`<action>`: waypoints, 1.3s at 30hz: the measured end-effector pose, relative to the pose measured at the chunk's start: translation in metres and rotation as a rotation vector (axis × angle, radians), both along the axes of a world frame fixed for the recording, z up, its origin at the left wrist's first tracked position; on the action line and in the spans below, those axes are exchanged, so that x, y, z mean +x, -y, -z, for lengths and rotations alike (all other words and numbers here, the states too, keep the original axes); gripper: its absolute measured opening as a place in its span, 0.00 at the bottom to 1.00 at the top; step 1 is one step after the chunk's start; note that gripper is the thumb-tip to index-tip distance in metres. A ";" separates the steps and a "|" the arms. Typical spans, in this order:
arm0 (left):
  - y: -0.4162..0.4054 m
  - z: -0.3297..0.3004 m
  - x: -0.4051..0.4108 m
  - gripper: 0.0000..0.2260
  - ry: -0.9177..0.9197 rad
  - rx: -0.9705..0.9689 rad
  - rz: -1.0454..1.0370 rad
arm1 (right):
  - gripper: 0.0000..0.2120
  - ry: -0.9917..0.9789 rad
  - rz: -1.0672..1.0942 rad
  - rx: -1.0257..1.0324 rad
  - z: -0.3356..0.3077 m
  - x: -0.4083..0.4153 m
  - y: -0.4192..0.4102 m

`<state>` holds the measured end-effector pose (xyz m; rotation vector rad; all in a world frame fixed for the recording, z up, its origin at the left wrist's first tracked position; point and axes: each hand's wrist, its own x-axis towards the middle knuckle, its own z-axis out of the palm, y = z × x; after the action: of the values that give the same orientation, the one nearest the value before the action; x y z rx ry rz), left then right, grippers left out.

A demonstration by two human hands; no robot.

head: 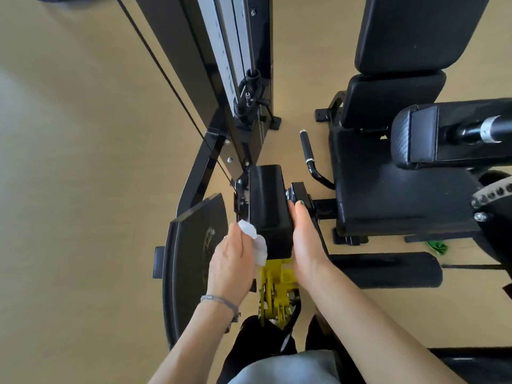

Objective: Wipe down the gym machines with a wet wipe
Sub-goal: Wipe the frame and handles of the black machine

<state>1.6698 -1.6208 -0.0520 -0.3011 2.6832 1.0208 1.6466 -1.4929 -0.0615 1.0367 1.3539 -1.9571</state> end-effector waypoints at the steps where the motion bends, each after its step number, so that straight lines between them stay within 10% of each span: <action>1: -0.005 0.002 0.005 0.11 -0.012 0.049 -0.065 | 0.44 -0.007 0.002 0.002 0.000 0.001 0.000; 9: -0.030 0.024 0.023 0.13 -0.282 -0.099 -0.099 | 0.16 -0.032 -0.033 -0.007 -0.002 0.002 -0.012; 30: -0.051 0.044 0.010 0.10 -0.775 -0.310 0.162 | 0.27 -0.044 -0.050 -0.146 -0.001 -0.002 -0.035; 39: -0.044 0.073 0.046 0.10 -0.609 -0.405 0.230 | 0.29 0.017 -0.069 -0.148 0.006 0.000 -0.043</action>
<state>1.7154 -1.5768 -0.1246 0.2990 3.3584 0.5505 1.6470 -1.4502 -0.0676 0.9228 1.1995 -1.9606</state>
